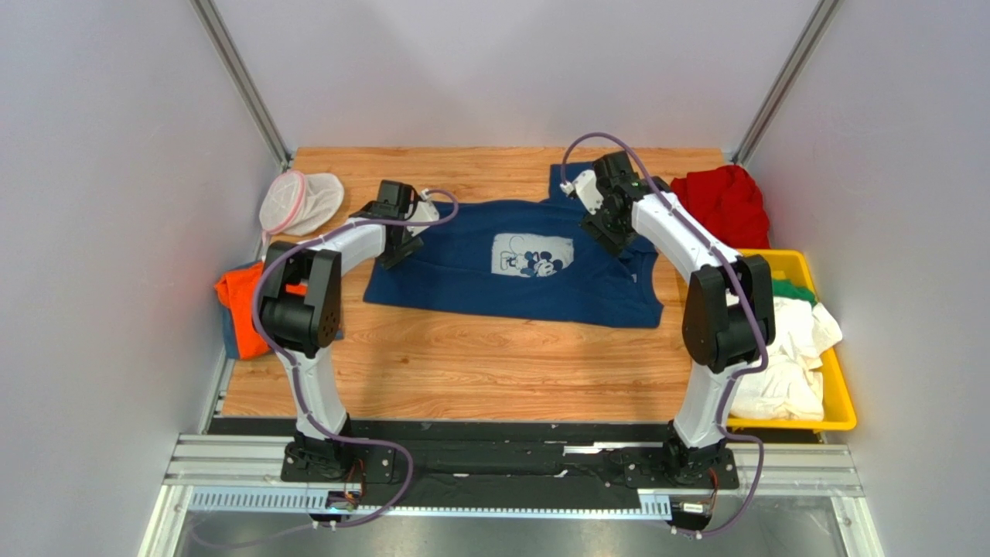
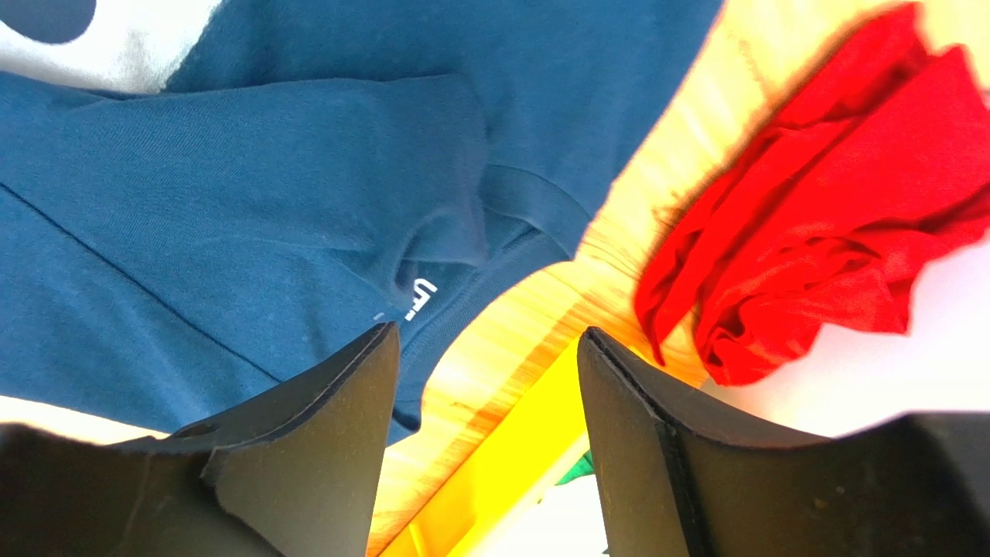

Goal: Fold and stack the t-shirts
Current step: Fold the tshirt

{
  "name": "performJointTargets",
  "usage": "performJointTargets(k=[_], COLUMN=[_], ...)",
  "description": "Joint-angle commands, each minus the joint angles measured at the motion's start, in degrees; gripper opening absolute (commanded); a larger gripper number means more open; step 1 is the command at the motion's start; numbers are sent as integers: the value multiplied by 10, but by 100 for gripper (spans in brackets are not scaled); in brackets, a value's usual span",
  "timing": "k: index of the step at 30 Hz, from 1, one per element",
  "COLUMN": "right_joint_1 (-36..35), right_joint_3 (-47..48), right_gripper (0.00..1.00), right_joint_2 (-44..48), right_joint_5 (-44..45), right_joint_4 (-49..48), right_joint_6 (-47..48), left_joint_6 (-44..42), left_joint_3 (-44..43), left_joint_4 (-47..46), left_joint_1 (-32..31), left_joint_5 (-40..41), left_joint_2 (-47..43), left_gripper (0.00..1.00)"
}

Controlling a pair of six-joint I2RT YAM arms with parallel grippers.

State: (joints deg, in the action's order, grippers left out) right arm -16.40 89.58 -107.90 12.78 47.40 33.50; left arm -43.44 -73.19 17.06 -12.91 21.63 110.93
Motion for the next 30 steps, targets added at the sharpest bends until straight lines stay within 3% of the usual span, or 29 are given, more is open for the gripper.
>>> performJointTargets(k=[1,9,16,23,30], right_joint_1=[8,56,87,86,87], right_joint_3=[12,130,255,261,197], right_gripper=[63,68,69,71,71], right_joint_2=[48,-45,-157,-214,-189], right_joint_5=[13,-25,-70,-100,-119], right_joint_4=[-41,-91,-105,-143,-161], right_joint_6=[-26,-107,-164,-176,-176], left_joint_6=[32,64,90,85,84], left_joint_3=[-13,-29,-99,-152,-153], left_joint_4=[-17,4,13,3,6], left_joint_1=[-3,-3,-1,-1,-2], left_joint_5=[9,-37,-60,-75,-84], left_joint_2=[-34,-88,-48,18,41], left_gripper=[86,93,98,99,99])
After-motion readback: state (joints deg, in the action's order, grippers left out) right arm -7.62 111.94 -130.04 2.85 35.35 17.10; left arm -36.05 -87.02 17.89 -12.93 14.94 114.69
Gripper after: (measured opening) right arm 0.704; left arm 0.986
